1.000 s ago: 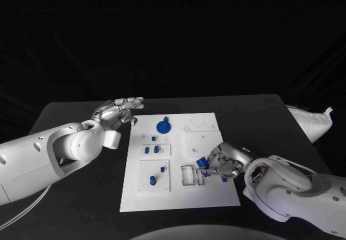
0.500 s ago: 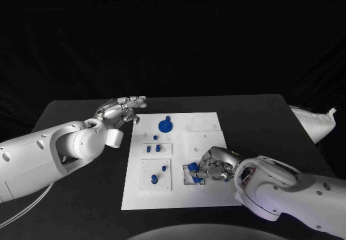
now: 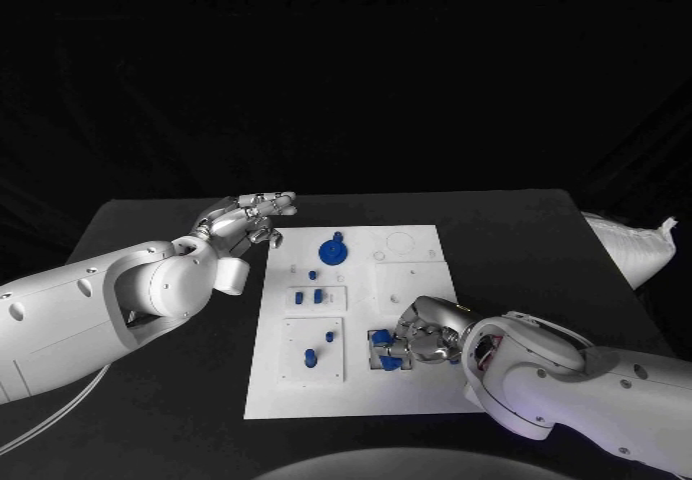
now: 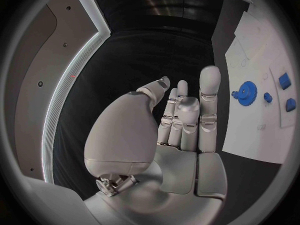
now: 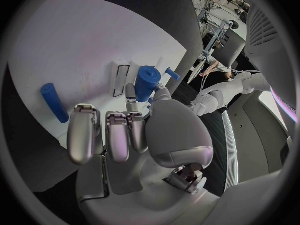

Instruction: Assemble the parts on the task board

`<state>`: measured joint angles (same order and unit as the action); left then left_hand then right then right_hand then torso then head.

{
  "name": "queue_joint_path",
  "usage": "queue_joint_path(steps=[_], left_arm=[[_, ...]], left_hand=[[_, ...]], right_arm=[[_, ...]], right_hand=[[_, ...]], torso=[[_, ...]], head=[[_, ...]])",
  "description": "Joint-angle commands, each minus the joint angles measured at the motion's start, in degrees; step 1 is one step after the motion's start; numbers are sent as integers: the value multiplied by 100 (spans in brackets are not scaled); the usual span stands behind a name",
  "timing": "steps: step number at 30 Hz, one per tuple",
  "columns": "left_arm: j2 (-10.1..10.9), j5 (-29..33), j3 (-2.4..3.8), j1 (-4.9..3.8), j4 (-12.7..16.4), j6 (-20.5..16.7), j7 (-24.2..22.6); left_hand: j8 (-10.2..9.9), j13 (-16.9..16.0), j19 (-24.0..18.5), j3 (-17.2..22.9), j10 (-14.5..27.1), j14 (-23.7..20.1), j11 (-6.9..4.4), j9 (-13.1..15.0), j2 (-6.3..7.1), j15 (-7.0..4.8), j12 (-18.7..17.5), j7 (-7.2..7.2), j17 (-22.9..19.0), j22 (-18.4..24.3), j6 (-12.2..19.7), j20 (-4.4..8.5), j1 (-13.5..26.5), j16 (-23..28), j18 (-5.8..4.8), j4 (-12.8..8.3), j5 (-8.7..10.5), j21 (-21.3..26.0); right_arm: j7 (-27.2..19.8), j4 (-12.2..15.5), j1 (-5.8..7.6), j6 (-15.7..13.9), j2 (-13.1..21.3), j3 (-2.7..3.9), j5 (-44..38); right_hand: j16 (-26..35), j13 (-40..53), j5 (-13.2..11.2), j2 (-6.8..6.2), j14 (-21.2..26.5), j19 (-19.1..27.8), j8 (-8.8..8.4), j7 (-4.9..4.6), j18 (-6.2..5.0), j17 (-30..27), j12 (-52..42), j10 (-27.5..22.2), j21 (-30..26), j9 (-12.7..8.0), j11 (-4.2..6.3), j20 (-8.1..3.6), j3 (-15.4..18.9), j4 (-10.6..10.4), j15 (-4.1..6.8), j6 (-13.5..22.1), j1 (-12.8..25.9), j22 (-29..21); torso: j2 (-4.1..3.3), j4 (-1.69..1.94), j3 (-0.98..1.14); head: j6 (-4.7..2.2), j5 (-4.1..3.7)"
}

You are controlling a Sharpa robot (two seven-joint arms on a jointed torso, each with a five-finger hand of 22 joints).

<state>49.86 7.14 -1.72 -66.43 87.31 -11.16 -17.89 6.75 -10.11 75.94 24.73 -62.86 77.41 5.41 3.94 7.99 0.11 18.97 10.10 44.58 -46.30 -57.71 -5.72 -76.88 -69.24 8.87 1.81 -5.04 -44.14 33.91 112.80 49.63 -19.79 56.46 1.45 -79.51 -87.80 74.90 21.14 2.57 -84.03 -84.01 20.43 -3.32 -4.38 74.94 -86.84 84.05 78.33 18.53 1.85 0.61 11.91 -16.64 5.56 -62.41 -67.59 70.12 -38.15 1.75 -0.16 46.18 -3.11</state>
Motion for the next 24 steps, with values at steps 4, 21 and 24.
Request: queue_joint_path(steps=[4,21,24], left_arm=[[9,-16,4,-4,26,87,-23],[38,-16,4,-5,51,92,-16],[44,-16,4,-5,50,92,-15]], left_hand=[[26,-6,0,-34,50,-32,-2,-2,-24,26,21,-3,1,0,25,-19,14,10,44,14,-6,29],[29,-7,-3,-43,69,-34,0,-2,-21,28,33,-1,-4,4,32,-21,22,8,46,17,-5,35],[29,-7,-3,-43,69,-34,0,-2,-21,28,33,-1,-4,4,32,-21,22,8,46,17,-5,35]], right_arm=[[41,-37,-4,166,-41,0,-196],[-36,13,-14,-62,-22,-1,-512],[-104,65,-17,-66,12,-1,-530]], right_hand=[[50,1200,-1017,-4,-483,-43,43,130,25,919,63,420,-57,85,35,-61,269,-2,40,-111,363,-36],[128,657,-1586,-354,-458,29,102,90,-12,798,800,113,-215,299,-2,-25,81,-8,3,75,1032,-229],[116,685,-1214,-349,-465,14,126,101,-7,826,768,139,-198,342,10,-35,-62,158,13,77,560,-198]], torso=[[0,-5,2],[-5,-4,13],[-2,-10,16]], head=[[22,17],[43,22],[46,32]])
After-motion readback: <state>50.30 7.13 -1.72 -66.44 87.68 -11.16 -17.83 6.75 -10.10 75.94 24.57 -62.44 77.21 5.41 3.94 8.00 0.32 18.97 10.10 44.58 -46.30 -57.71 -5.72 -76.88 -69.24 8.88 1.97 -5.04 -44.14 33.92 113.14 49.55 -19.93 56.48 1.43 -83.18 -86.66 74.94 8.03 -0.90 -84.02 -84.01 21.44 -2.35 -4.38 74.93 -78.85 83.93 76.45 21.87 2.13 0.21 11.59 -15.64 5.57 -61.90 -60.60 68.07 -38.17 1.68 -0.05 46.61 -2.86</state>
